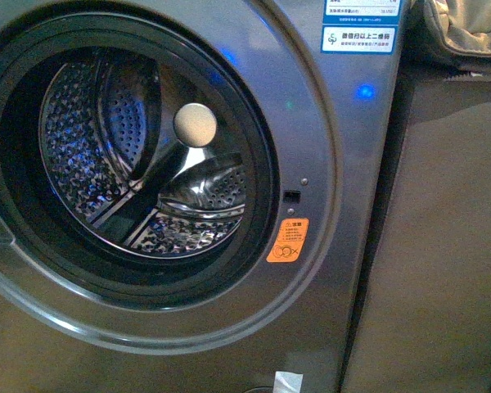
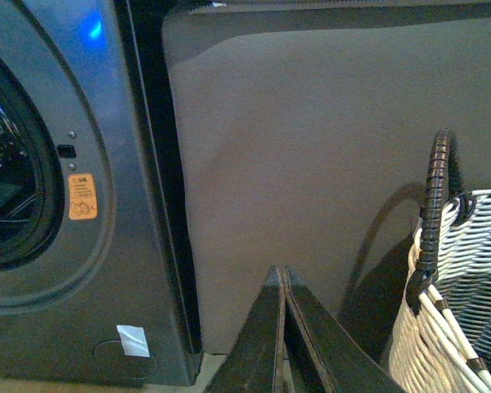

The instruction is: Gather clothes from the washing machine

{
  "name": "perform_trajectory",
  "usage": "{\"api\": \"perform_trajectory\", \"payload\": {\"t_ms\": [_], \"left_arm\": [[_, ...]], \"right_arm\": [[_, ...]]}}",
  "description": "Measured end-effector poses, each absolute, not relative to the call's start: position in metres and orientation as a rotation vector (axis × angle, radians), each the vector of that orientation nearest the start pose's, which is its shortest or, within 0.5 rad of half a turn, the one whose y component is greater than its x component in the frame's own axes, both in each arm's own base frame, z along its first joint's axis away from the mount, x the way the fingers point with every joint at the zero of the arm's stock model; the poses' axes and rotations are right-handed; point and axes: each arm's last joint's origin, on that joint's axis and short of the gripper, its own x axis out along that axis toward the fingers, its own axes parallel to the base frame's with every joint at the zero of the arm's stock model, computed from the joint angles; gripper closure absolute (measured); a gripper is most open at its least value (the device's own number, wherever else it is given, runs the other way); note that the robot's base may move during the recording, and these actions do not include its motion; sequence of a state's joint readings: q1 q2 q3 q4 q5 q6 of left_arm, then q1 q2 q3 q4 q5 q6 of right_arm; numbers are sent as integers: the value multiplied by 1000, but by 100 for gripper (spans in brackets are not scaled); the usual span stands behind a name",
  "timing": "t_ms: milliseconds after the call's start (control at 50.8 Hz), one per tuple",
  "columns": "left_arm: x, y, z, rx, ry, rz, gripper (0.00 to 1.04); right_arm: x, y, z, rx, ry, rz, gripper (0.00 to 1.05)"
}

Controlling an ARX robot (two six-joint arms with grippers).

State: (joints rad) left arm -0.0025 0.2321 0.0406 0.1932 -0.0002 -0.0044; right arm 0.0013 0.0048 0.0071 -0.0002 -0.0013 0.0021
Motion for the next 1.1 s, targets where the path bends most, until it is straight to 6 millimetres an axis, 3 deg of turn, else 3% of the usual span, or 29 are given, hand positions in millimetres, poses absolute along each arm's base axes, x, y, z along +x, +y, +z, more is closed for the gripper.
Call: {"api": "perform_trajectory", "payload": {"t_ms": [335, 433, 611, 906, 966, 1103], "left_arm": [[97, 0, 170, -4, -15, -3, 101], [97, 0, 169, -5, -14, -3, 100], [97, 0, 169, -4, -15, -3, 63], [97, 0, 169, -4, -15, -3, 17], [97, 0, 169, -4, -15, -3, 5], [97, 0, 169, -4, -15, -3, 7]], "right_arm": [[98, 0, 166, 2, -2, 3, 102], [98, 0, 165, 1, -2, 2, 90], [98, 0, 166, 1, -2, 2, 53], [98, 0, 166, 1, -2, 2, 7], [98, 0, 166, 1, -2, 3, 7], [98, 0, 166, 1, -2, 3, 7]]}}
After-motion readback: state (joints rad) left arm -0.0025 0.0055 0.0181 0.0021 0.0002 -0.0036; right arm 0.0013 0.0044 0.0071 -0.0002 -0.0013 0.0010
